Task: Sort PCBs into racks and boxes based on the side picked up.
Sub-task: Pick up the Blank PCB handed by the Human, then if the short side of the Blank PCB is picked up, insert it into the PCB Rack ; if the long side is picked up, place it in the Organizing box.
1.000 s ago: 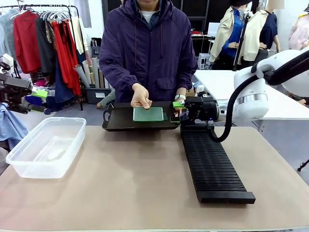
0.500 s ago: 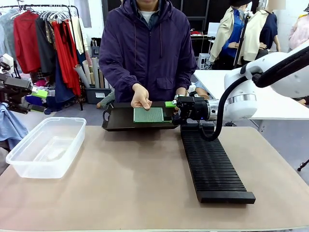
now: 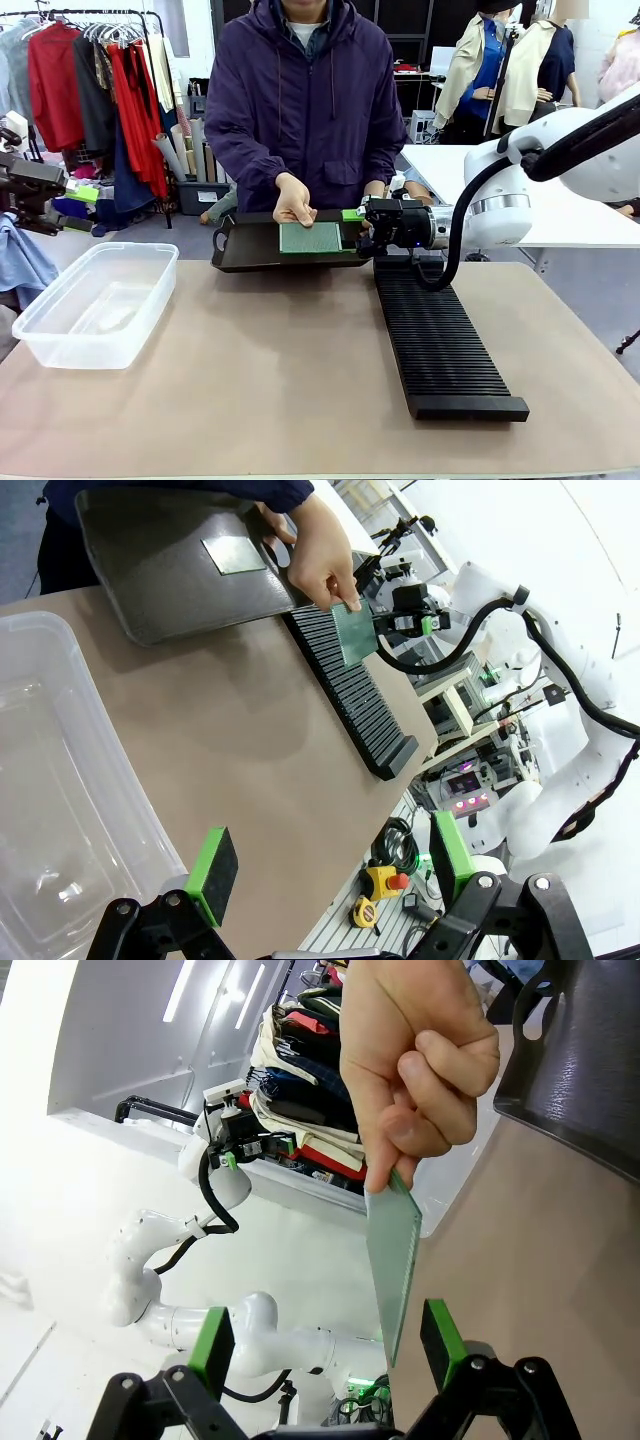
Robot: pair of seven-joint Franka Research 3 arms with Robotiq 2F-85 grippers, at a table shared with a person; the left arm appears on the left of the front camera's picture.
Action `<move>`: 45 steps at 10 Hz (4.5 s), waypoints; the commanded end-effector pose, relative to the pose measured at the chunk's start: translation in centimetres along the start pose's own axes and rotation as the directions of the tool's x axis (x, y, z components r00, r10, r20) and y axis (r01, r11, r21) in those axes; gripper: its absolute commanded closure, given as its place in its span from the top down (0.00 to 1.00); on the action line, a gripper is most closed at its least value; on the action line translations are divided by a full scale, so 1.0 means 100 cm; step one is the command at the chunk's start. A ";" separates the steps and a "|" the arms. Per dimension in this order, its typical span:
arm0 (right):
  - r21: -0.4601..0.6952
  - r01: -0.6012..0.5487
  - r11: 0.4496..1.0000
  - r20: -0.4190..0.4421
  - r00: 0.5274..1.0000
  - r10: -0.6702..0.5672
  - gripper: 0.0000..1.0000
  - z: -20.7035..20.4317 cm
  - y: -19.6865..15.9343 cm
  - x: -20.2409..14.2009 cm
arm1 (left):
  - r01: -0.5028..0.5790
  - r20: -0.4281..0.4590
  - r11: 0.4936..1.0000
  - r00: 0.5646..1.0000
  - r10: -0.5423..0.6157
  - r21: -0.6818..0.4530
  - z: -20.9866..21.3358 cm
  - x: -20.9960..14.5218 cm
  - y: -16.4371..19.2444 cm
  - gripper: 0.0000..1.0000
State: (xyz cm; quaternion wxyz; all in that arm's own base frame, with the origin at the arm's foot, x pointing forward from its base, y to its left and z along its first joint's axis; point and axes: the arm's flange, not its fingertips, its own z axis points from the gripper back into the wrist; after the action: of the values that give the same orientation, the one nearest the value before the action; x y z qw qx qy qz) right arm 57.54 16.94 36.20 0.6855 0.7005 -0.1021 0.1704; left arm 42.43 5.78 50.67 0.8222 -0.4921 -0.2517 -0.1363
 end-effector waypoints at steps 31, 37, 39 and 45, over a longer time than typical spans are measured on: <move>0.001 0.087 0.996 -0.037 0.996 -0.087 0.00 -0.023 -0.031 0.033 | 0.001 -0.001 1.000 1.000 -0.001 -0.009 0.001 -0.001 -0.002 1.00; 0.001 0.087 0.996 -0.037 0.996 -0.087 0.00 -0.023 -0.031 0.033 | 0.001 -0.001 1.000 1.000 -0.001 -0.009 0.001 -0.001 -0.002 1.00; 0.001 0.087 0.996 -0.037 0.996 -0.087 0.00 -0.023 -0.031 0.033 | 0.001 -0.001 1.000 1.000 -0.001 -0.009 0.001 -0.001 -0.002 1.00; 0.001 0.087 0.996 -0.037 0.996 -0.087 0.00 -0.023 -0.031 0.033 | 0.001 -0.001 1.000 1.000 -0.001 -0.009 0.001 -0.001 -0.002 1.00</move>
State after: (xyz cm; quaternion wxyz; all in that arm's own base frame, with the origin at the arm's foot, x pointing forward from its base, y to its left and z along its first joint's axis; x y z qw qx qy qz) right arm 61.65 19.46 34.29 0.6979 0.6971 -0.0564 0.1543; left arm 42.43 5.78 50.67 0.8221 -0.4921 -0.2517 -0.1363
